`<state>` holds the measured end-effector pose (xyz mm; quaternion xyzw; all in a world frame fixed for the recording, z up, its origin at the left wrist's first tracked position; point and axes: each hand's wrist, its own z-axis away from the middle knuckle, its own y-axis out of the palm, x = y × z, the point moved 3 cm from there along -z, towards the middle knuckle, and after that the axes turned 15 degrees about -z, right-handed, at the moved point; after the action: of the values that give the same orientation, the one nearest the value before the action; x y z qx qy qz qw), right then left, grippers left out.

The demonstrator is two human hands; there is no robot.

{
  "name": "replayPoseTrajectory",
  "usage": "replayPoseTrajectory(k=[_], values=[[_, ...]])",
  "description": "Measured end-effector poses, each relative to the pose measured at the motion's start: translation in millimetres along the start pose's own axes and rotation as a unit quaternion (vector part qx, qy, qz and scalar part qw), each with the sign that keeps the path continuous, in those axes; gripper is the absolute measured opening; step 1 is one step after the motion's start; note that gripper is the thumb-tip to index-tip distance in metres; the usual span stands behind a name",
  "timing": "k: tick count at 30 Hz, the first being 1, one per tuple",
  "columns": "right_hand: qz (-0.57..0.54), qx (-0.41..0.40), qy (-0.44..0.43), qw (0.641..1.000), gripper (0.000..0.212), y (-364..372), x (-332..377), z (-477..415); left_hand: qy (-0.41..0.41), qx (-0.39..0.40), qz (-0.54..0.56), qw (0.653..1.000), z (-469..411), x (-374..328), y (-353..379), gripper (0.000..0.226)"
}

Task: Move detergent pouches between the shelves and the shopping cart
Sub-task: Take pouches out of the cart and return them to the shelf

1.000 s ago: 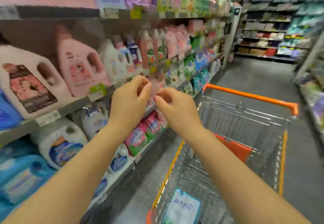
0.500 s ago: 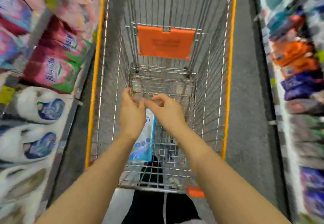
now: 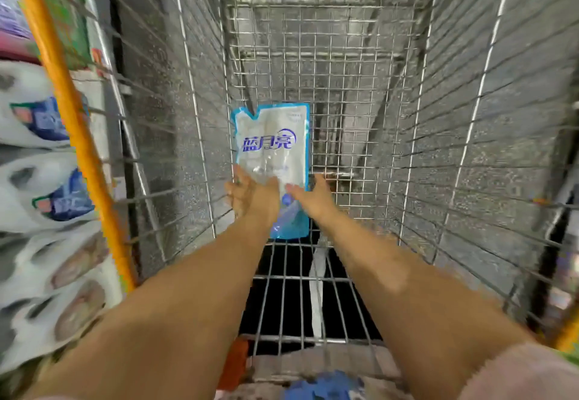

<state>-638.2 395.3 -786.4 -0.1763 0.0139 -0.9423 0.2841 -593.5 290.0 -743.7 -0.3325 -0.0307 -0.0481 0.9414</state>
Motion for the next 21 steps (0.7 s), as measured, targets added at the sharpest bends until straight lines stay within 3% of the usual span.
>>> replayPoseTrajectory(k=[2, 5, 8, 10, 13, 16, 19, 21], values=[[0.019, -0.044, -0.018, 0.999, 0.091, 7, -9, -9, -0.015, -0.019, 0.008, 1.0, -3, -2, 6, 0.082], [0.031, -0.051, -0.032, 0.998, 0.078, 17, -3, -10, 0.013, -0.031, 0.031, 0.999, -13, 0, 17, 0.082], [-0.05, -0.065, -0.037, 0.996, 0.103, 25, -7, -18, 0.013, -0.023, 0.08, 0.996, -20, 9, 19, 0.066], [-0.06, -0.04, -0.032, 0.997, 0.088, 24, -6, -16, -0.017, 0.003, 0.143, 0.99, -20, 13, 19, 0.05], [-0.067, -0.029, -0.069, 0.995, 0.063, 14, 10, 5, -0.022, 0.057, 0.206, 0.977, -12, 10, 22, 0.053], [0.044, -0.017, -0.13, 0.99, 0.054, 4, 28, 28, -0.002, 0.081, 0.236, 0.968, 11, 1, 20, 0.052], [0.106, -0.002, -0.186, 0.977, 0.046, -16, 55, 63, 0.028, 0.081, 0.304, 0.949, 51, -4, 11, 0.035], [0.117, 0.007, -0.211, 0.97, 0.042, -32, 69, 93, 0.045, 0.074, 0.331, 0.94, 81, -5, 2, 0.044]])
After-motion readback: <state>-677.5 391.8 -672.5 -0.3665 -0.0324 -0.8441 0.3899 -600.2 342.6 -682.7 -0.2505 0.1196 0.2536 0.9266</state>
